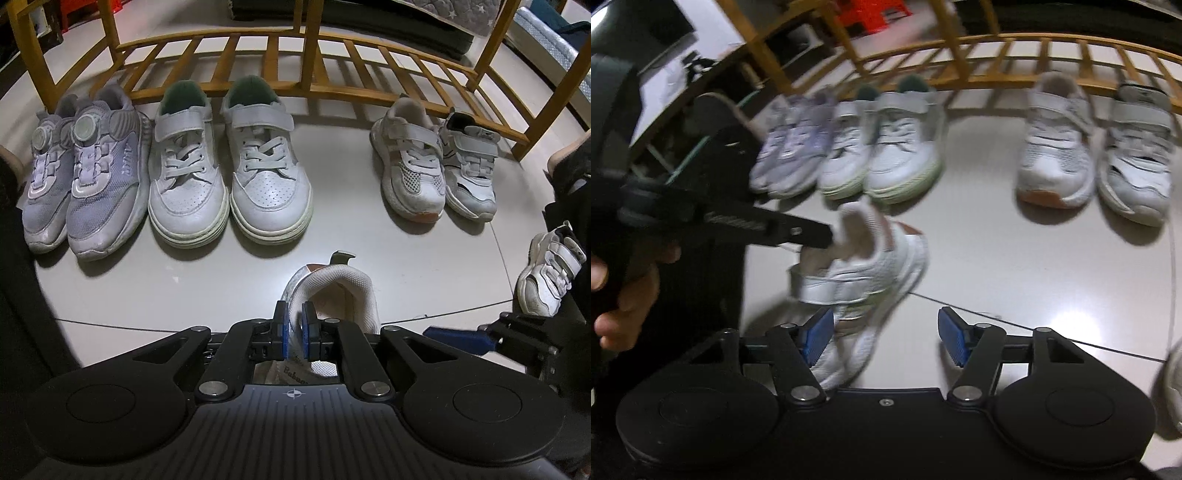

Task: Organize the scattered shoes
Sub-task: 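Close the right gripper on the shoe sides while the left gripper holds it upright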

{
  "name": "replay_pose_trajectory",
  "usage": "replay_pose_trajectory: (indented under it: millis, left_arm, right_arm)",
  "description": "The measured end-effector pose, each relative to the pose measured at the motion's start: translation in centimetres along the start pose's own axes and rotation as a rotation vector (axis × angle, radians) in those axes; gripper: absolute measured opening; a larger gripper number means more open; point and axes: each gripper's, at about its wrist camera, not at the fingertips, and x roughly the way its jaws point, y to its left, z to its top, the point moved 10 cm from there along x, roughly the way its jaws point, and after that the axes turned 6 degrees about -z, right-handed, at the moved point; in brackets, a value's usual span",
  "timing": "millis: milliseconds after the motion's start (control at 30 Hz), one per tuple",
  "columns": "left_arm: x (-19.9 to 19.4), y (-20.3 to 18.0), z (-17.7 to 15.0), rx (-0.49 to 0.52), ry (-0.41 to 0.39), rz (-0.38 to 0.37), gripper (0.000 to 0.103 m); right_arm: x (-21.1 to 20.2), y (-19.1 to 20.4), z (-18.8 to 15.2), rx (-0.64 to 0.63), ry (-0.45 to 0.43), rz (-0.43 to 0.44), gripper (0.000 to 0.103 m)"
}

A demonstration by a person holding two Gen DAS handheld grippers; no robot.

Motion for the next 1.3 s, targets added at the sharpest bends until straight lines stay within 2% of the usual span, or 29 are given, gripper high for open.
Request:
replay_pose_trajectory:
  millis: [100,167,400,567,900,1033,1200,1300]
  left_arm:
    - [0.0,-0.1,0.0,0.006,0.001,0.006,0.008]
    - [0.1,-0.2,0.0,0.016,0.002,0.014,0.008]
    - [0.1,-0.2,0.0,0.012,0.003,0.007,0.008]
    - [0.0,0.0,-0.1,0.006,0.002,-0.001,0.009]
    - [-0.4,0.8,-0.6,-0.02,0.005,-0.02,0.014]
    - [-0.4,1.0,-0.6,-0.032,0.004,-0.029,0.015]
    - [-0.5,1.0,-0.8,-0.035,0.001,-0.038,0.015]
    - [-0.8,1.4,-0.9,-0.049,-0.002,-0.051,0.015]
  right_arm:
    - [0.2,1.3,0.0,0.011,0.01,0.072,0.069]
    - [0.5,1.9,0.1,0.012,0.013,0.081,0.071]
    - [1.7,3.3,-0.4,-0.059,0.028,0.039,0.069]
    - [1.7,3.3,-0.8,-0.06,0.047,0.043,0.054]
    - [1.0,1.9,-0.5,-0.051,0.043,-0.01,0.053]
    - [0.6,1.6,-0.3,-0.067,0.033,-0.038,0.057]
    - [1.2,3.3,-0.7,-0.098,0.042,-0.041,0.067]
    - [2.1,4.3,-0.7,-0.114,0.05,-0.073,0.07]
